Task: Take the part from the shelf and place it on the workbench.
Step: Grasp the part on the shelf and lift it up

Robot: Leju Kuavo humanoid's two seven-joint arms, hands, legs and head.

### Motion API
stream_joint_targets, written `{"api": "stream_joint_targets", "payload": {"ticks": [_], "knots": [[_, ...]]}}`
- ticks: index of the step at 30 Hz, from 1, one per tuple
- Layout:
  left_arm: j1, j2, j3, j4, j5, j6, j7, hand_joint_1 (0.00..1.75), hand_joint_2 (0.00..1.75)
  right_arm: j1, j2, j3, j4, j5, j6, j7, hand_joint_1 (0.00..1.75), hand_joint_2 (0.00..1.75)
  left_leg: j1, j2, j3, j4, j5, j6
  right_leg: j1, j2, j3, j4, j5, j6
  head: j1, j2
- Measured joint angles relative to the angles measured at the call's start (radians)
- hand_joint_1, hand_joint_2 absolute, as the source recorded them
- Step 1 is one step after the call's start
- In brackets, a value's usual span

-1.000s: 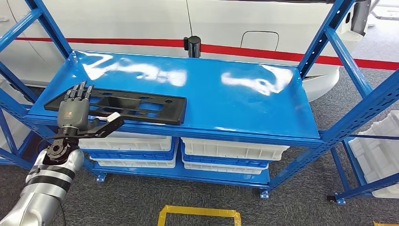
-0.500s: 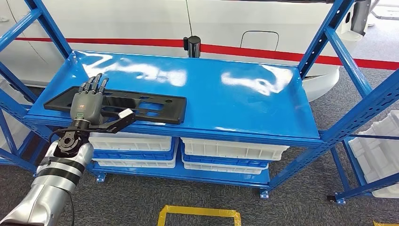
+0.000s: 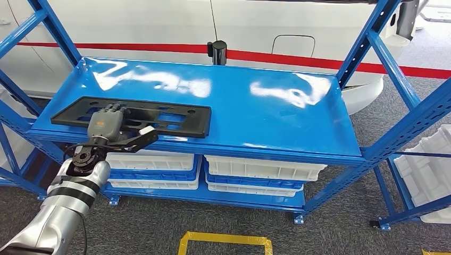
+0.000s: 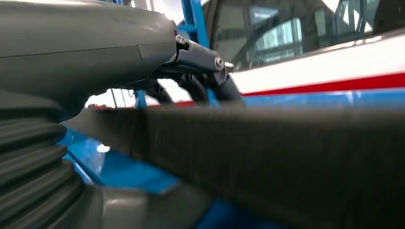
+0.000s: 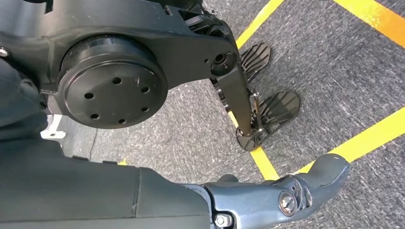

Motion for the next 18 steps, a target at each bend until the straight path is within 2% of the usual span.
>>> {"api": "stream_joint_targets", "payload": {"ticks": [14, 18], "knots": [[-0.019, 0.0, 0.0, 0.043, 0.035, 0.001, -0.011, 1.75, 0.0, 0.001, -0.002, 0.0, 0.001, 0.003, 0.0, 0.001, 0.0, 0.0, 0.0, 0.0, 0.0, 0.0, 0.0, 0.0, 0.0, 0.0, 0.0, 0.001, 0.0, 0.0, 0.0, 0.0], [-0.014, 0.0, 0.001, 0.043, 0.042, 0.05, -0.02, 1.75, 0.0, 0.001, -0.002, 0.0, 0.001, 0.002, 0.0, 0.0, 0.0, 0.0, 0.0, 0.0, 0.0, 0.0, 0.0, 0.0, 0.0, 0.0, 0.0, 0.001, 0.0, 0.0, 0.0, 0.0]]}}
